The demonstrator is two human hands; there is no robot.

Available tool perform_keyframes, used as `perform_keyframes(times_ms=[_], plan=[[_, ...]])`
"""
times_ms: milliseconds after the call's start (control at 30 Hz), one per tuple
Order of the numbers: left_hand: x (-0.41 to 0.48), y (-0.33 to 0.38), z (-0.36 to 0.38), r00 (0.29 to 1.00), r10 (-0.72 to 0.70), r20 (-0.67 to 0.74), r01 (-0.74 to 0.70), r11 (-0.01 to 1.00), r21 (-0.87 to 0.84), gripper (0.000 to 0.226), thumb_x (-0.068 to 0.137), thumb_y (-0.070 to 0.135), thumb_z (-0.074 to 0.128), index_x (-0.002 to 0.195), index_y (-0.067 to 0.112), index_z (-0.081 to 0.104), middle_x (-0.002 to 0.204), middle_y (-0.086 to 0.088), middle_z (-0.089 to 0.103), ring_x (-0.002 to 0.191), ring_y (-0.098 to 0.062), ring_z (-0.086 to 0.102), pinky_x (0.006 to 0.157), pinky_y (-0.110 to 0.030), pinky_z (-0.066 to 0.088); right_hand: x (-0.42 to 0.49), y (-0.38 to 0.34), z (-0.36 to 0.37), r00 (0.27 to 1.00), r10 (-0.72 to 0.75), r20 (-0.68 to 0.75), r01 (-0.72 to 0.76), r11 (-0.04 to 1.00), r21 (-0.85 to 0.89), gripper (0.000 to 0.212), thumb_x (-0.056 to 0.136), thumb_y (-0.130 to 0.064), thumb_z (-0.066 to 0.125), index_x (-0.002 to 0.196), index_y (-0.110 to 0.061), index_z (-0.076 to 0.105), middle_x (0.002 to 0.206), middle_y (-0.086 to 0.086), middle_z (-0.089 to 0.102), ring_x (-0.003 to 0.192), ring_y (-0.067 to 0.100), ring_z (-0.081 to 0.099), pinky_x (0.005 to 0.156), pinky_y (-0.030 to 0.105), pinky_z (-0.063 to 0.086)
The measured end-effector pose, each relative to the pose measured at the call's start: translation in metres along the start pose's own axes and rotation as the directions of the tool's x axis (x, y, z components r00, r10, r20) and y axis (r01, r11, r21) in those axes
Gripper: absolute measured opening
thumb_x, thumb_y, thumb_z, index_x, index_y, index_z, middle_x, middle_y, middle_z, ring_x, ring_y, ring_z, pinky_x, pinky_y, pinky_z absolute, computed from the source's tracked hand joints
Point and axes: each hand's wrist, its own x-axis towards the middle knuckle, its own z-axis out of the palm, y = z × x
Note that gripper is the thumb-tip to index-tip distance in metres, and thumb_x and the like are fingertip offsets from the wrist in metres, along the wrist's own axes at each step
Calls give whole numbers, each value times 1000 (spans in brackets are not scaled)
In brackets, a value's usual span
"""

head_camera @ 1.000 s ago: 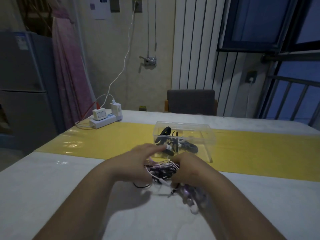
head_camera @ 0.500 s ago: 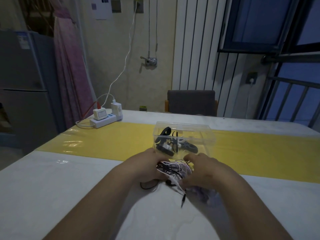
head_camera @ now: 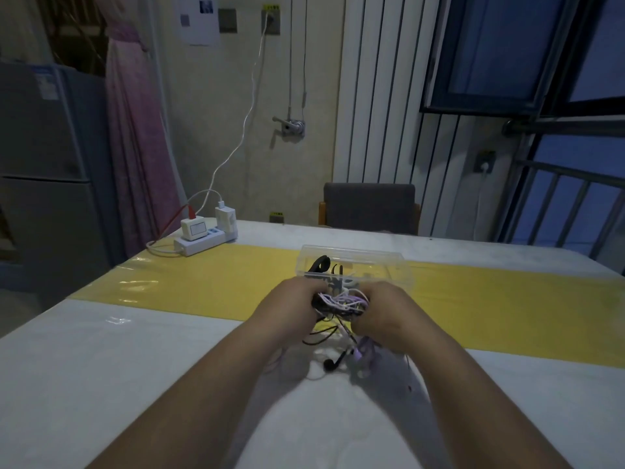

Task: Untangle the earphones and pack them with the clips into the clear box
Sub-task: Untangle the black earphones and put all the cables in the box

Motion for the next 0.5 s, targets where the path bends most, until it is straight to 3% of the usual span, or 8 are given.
perform_keyframes(times_ms=[67, 200, 300, 400, 500], plan=[[6, 6, -13, 1000, 6, -19, -6, 1000, -11, 22, 84, 7, 63, 93, 27, 68, 97, -2, 66, 87, -24, 58, 72, -35, 51, 0, -3, -12, 998, -21, -59, 23, 999, 30, 25, 70, -5, 61, 79, -27, 67, 69, -1, 68, 57, 15, 65, 48, 23, 46], [22, 18, -39, 996, 31, -86, -34, 999, -25, 24, 84, 4, 62, 92, 27, 67, 99, -1, 66, 89, -24, 57, 71, -33, 48, 5, -12, -36, 987, -42, -158, 60, 992, 108, 13, 69, -8, 64, 72, -20, 66, 65, 4, 70, 59, 18, 70, 54, 32, 55], [35, 29, -54, 988, 34, -148, -45, 997, -69, 27, 83, 4, 62, 88, 30, 64, 97, 0, 66, 89, -23, 58, 73, -35, 50, 11, -19, -57, 969, -66, -237, 89, 992, 87, 13, 72, -8, 63, 73, -21, 67, 66, 0, 68, 58, 14, 65, 48, 24, 47], [49, 39, -66, 981, 55, -188, -73, 994, -87, 31, 84, 3, 62, 83, 34, 59, 82, 9, 61, 78, -17, 55, 57, -26, 39, 18, -25, -75, 955, -82, -285, 121, 985, 123, 17, 76, -6, 64, 74, -23, 67, 67, -1, 66, 58, 17, 63, 51, 28, 46], [62, 50, -79, 976, 49, -213, -82, 986, -148, 35, 83, -2, 60, 80, 33, 57, 71, 16, 54, 68, -9, 50, 52, -23, 33, 27, -29, -93, 938, -82, -337, 139, 979, 149, 19, 77, -5, 65, 73, -24, 66, 64, -2, 65, 56, 16, 63, 51, 29, 48]])
